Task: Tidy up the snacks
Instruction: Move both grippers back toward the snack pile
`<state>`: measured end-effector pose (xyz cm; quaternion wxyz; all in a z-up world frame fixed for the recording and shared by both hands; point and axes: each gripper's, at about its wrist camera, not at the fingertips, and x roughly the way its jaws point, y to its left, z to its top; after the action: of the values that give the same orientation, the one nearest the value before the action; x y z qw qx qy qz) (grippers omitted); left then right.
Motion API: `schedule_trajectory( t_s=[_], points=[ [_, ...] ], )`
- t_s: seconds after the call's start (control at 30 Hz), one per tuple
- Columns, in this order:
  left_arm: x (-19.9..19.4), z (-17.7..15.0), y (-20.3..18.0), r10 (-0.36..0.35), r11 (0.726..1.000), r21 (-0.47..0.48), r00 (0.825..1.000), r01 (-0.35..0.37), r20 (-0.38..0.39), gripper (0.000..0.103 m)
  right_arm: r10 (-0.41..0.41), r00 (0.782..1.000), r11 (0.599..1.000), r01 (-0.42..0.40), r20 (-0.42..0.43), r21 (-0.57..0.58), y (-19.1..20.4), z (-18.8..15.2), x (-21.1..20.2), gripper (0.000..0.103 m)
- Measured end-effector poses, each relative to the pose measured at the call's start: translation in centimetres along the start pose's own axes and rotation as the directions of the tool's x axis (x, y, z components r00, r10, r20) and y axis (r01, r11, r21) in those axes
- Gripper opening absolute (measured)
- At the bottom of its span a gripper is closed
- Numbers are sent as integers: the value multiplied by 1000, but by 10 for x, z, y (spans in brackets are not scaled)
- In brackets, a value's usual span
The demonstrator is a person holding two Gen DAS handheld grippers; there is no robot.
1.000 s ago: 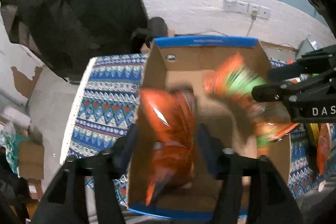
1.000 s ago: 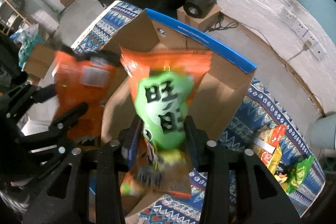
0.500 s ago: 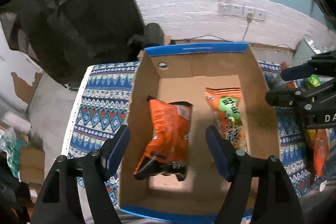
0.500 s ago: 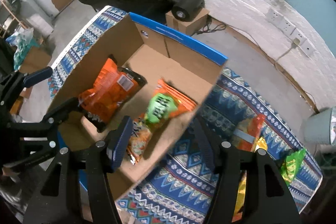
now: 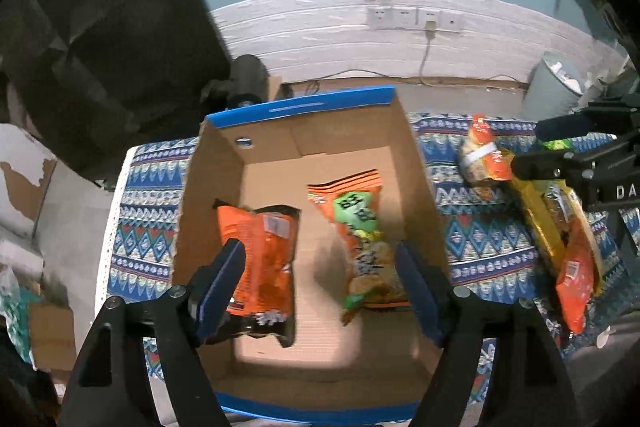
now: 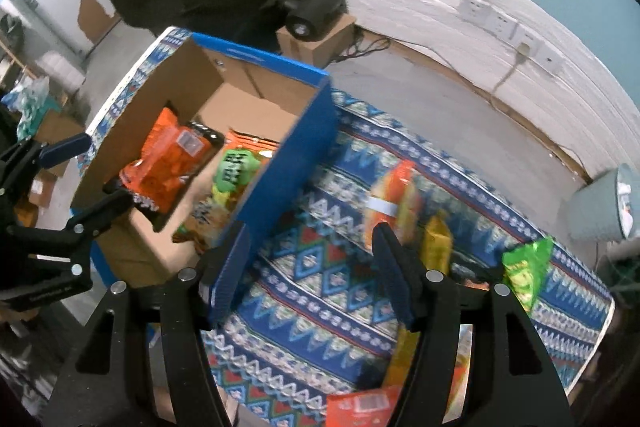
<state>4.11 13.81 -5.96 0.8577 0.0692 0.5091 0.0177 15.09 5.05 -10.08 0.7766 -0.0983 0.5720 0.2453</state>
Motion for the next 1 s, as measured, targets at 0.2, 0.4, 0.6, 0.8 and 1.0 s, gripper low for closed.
schedule_trajectory(
  t_s=[0.2,0.4,0.6,0.8,1.0],
  points=[
    [-4,4,-22,-23,999,30,1000,23,-5,79,-18,1000,999,18,19,48,-31,-16,-15,65],
    [-2,13,-45,-62,997,39,998,63,-18,79,-29,999,995,26,34,95,-60,-32,-30,65],
    [0,19,-68,-61,996,68,998,62,-25,79,-39,998,991,32,47,132,-85,-47,-40,65],
    [2,24,-91,-71,993,87,997,74,-44,79,-60,997,987,51,53,152,-111,-68,-49,65],
    [5,31,-109,-107,990,81,992,112,-65,82,-67,997,979,58,43,197,-145,-90,-47,65]
  ],
)
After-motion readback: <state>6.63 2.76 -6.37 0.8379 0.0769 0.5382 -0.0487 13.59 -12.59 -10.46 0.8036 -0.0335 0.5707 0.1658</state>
